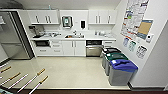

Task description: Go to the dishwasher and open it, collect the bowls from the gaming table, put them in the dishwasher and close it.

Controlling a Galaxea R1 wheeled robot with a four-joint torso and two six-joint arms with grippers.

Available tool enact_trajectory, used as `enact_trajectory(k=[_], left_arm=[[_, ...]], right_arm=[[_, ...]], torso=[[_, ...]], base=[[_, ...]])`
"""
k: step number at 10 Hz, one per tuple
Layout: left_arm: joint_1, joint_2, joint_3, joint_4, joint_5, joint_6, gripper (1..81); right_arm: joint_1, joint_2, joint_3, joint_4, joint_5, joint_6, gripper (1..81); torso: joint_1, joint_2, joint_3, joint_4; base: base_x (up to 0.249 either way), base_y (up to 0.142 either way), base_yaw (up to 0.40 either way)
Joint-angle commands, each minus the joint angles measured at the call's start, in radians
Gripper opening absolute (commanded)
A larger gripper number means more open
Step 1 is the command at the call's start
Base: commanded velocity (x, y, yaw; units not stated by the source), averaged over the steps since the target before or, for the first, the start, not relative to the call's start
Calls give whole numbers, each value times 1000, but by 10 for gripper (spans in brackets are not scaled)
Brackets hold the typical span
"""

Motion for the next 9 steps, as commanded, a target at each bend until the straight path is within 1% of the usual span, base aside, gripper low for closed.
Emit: enact_trajectory(k=[1, 6, 9], left_arm=[[-22, -13, -3, 1, 27, 3, 10], [-22, -10, -3, 8, 29, 3, 10], [-22, -9, -3, 5, 29, 3, 10]], right_arm=[[29, -1, 4, -8, -45, 0, 10], [26, -1, 3, -8, -43, 0, 10], [29, -1, 3, -8, -43, 0, 10]], torso=[[0, 0, 0, 0], [0, 0, 0, 0], [0, 0, 0, 0]], base=[[134, 0, 0], [134, 0, 0], [134, 0, 0]])
